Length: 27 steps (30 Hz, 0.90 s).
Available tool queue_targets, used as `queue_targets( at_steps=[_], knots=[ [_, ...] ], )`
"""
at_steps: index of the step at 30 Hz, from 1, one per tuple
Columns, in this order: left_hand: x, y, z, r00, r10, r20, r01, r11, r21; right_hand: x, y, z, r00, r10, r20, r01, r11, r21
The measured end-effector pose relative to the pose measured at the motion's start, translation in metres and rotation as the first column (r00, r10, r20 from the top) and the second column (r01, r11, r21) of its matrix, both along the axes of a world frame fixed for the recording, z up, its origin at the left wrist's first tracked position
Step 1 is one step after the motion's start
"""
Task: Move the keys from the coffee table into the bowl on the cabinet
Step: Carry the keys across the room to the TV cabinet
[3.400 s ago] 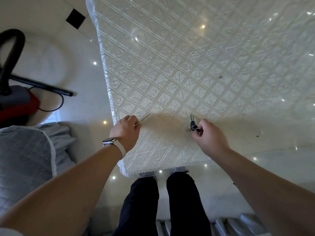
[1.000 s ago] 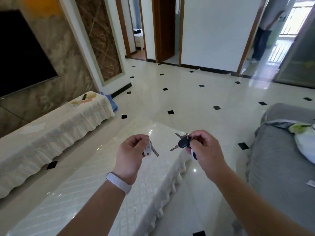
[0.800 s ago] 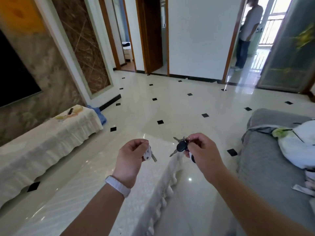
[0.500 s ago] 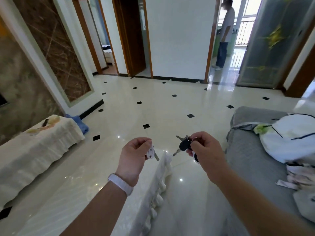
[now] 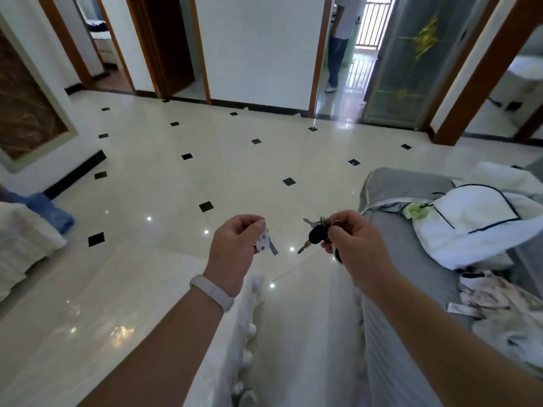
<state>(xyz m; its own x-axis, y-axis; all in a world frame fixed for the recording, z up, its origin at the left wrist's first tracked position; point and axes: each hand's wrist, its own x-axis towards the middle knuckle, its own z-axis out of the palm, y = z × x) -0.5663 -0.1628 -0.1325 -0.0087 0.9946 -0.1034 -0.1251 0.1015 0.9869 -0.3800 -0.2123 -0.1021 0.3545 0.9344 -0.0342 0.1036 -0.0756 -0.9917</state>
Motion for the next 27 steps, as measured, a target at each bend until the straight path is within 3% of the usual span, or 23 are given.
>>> queue_targets(
  at_steps=[11,21,27],
  knots=[
    [-0.014,0.146,-0.01,0.999,-0.045,-0.004,0.045,0.999,-0.03,-0.02,0.14,-0.009,0.999,-0.036,-0.021,0.036,0.999,0.0],
    [0.052,0.249,-0.032,0.998,-0.022,-0.064,0.018,0.997,-0.07,0.052,0.247,-0.04,0.994,-0.047,-0.097,0.044,0.999,-0.028],
    [0.123,0.315,-0.029,0.995,0.031,-0.097,-0.041,0.994,-0.101,0.12,0.329,-0.045,0.989,0.035,-0.147,-0.046,0.997,-0.067]
  ],
)
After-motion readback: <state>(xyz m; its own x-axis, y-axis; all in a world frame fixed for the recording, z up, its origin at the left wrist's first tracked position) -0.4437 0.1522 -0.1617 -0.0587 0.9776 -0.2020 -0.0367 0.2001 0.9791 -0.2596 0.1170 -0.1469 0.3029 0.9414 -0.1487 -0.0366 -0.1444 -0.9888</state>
